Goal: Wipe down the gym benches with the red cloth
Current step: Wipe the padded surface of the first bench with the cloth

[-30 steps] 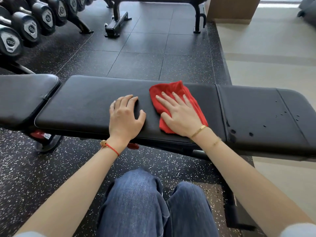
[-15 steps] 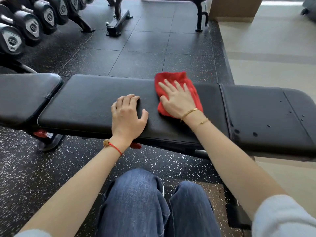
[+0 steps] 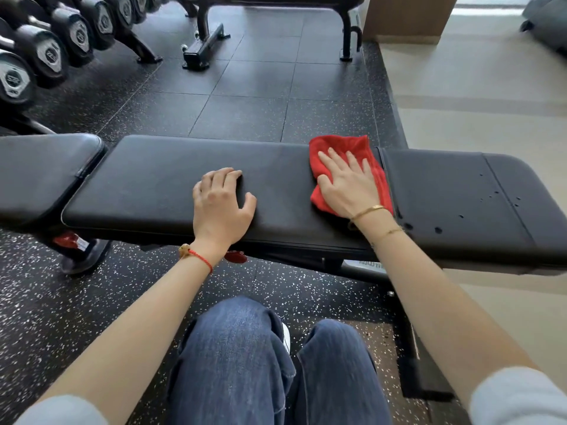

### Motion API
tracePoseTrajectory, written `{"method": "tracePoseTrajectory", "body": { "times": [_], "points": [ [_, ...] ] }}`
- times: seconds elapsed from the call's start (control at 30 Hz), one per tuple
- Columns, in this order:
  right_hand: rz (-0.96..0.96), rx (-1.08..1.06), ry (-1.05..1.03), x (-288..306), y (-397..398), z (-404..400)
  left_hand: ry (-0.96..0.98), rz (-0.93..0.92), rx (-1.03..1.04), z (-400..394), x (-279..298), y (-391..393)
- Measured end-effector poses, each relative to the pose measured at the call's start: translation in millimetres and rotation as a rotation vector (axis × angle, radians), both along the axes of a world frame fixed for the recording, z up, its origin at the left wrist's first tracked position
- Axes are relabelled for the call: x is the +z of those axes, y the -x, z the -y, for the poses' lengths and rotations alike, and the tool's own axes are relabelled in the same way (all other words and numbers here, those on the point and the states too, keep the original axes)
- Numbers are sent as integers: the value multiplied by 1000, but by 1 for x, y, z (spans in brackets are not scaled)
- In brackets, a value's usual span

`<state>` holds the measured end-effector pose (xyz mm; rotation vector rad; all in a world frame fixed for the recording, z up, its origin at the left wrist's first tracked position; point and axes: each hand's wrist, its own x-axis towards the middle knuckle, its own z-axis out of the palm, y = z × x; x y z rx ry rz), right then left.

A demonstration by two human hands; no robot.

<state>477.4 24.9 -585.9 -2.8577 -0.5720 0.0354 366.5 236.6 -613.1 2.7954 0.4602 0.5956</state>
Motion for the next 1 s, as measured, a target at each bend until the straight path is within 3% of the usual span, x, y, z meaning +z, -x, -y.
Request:
{"method": "tracePoseTrajectory", "body": {
  "times": [0.27, 0.43, 0.5, 0.57, 0.63, 0.7, 0.73, 0.83, 0.93, 1.0],
  "points": [
    [51, 284, -36, -6, 60, 18, -1, -5, -19, 1, 0, 2],
    [93, 337, 29, -2, 75, 56, -26, -53, -28, 3, 1, 1],
    [80, 299, -38, 0, 72, 65, -30, -51, -41, 5, 4, 0],
    [-9, 260, -316, 13, 67, 66, -25, -29, -63, 11, 6, 0],
    [-259, 234, -834, 31, 60, 65, 13, -9, -86, 22, 11, -2],
    [-445, -6, -1316, 52, 52, 68, 42, 10, -124, 36, 17, -6],
    [-453, -177, -1430, 61, 44, 74, 40, 21, -153, 43, 20, -9],
    [-357, -384, -1404, 79, 22, 102, 26, 43, -227, 64, 28, -19],
    [-103, -334, -1260, 87, 21, 128, 18, 40, -275, 82, 29, -28],
    [74, -218, -993, 82, 25, 143, 15, 21, -306, 94, 25, -33]
  ]
}}
